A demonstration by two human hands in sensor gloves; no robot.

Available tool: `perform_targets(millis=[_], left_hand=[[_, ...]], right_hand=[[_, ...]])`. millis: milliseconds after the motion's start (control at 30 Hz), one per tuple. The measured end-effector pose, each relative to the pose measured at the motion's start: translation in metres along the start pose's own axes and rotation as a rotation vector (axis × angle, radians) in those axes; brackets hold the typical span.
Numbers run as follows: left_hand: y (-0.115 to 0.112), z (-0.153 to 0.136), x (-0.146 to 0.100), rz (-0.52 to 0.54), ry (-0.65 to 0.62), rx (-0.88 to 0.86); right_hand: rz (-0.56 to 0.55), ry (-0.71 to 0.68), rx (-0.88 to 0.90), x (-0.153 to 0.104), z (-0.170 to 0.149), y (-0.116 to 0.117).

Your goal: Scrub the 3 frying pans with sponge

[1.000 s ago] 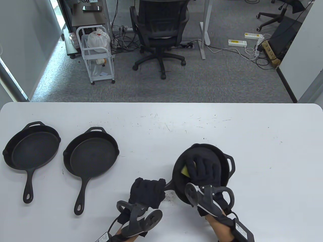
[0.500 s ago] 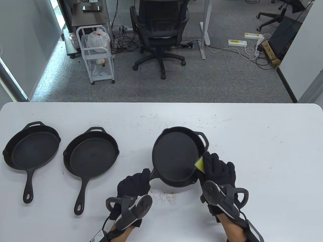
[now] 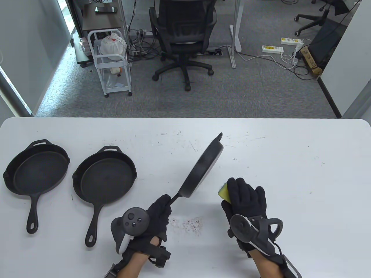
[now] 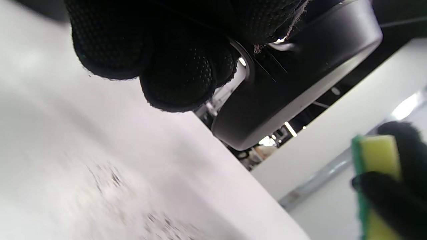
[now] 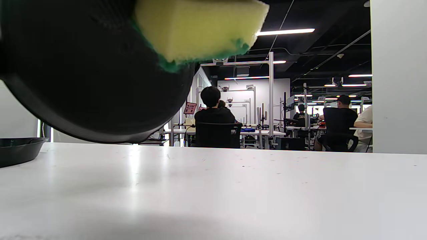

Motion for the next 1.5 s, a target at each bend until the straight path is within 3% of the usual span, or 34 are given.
perform_targets(millis=[100, 300, 400, 567, 667, 767, 900, 1000, 1100, 1233, 1333, 1433, 1500], left_hand=[[-0.008, -0.009, 0.003, -0.07, 0.03, -0.187], [-0.014, -0.022, 0.008, -0.119, 0.04, -0.31], [-0.022, -0.024, 0.011, -0.198, 0.025, -0.43], [-0.028, -0.01, 0.009, -0.205, -0.039, -0.224], [-0.038, -0.001, 0.009, -0.281, -0.073, -0.14], [-0.044, 0.01, 0.007, -0.326, -0.135, -0.038], [-0.046, 0.019, 0.006, -0.365, -0.205, 0.082], [-0.044, 0.017, 0.006, -0.346, -0.195, 0.038], [-0.035, 0.012, 0.007, -0.268, -0.17, -0.045], [-0.025, 0.002, 0.007, -0.159, -0.102, -0.193], [-0.023, -0.003, 0.007, -0.151, -0.07, -0.245], [-0.026, 0.0, 0.006, -0.158, -0.093, -0.172], [-0.031, 0.009, 0.003, -0.137, -0.148, -0.013]], right_hand=[[0.008, -0.029, 0.0, 0.0, 0.003, 0.003], [0.04, -0.097, -0.03, -0.002, 0.016, 0.009], [0.054, -0.156, -0.018, -0.003, 0.025, 0.012], [-0.001, -0.248, 0.005, -0.008, 0.042, 0.009], [-0.065, -0.253, 0.012, -0.01, 0.044, 0.001], [-0.113, -0.181, 0.024, -0.008, 0.029, -0.011], [-0.142, 0.003, 0.173, 0.0, -0.017, -0.019], [-0.097, 0.093, 0.306, 0.004, -0.048, -0.01], [-0.032, 0.131, 0.3, 0.005, -0.058, 0.004], [0.024, -0.012, 0.198, 0.003, -0.027, 0.017], [0.002, -0.137, 0.139, -0.001, 0.007, 0.017], [-0.055, -0.248, 0.06, -0.008, 0.036, 0.01], [-0.106, -0.27, 0.001, -0.011, 0.044, 0.001]])
Point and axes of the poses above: the tracker on the back of each hand, its own z axis roughly to the thumb side, its own x axis roughly from the wrist to the fingertips, y = z × x, the point moved 2 cm from there along x, roughly from the wrist to the fingertips, and after that the axes turned 4 degrees about -y, right-handed, at the moved point
